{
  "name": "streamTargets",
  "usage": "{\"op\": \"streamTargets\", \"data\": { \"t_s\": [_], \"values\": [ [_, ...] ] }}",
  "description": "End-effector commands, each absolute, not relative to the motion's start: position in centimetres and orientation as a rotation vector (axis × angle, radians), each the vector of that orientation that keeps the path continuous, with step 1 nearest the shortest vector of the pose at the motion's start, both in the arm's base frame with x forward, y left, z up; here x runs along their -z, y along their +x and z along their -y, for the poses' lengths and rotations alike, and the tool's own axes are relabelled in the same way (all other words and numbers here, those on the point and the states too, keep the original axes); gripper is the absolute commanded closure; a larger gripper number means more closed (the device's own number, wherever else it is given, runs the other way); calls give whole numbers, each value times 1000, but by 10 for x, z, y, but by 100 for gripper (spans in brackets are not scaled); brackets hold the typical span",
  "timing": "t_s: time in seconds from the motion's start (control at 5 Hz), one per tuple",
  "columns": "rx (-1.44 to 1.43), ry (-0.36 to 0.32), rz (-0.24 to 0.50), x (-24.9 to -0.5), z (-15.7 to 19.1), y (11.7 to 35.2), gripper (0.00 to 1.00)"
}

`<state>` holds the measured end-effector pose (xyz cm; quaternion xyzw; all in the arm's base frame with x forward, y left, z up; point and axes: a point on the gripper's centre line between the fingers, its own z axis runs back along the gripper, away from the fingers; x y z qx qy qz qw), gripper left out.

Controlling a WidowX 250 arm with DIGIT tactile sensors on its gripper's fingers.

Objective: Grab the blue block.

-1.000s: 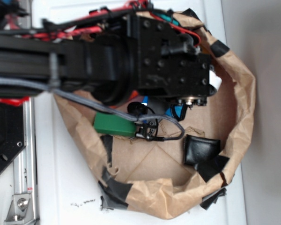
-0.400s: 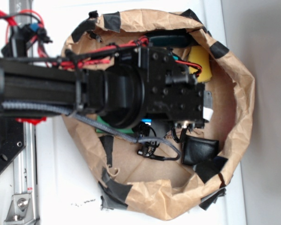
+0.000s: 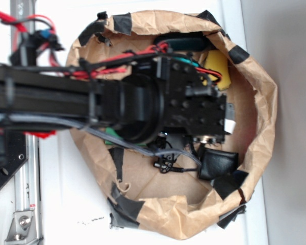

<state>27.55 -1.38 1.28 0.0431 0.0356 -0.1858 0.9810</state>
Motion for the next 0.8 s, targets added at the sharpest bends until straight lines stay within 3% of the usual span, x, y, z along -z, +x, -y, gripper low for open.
{"op": "streamTargets", "data": {
  "t_s": [0.0,0.4,0.6],
  "values": [
    [-109,161,61,-116,-13,258,100],
    [-109,144,49,-216,-7,232,100],
    [-91,133,62,-221,-5,227,100]
  ]
}}
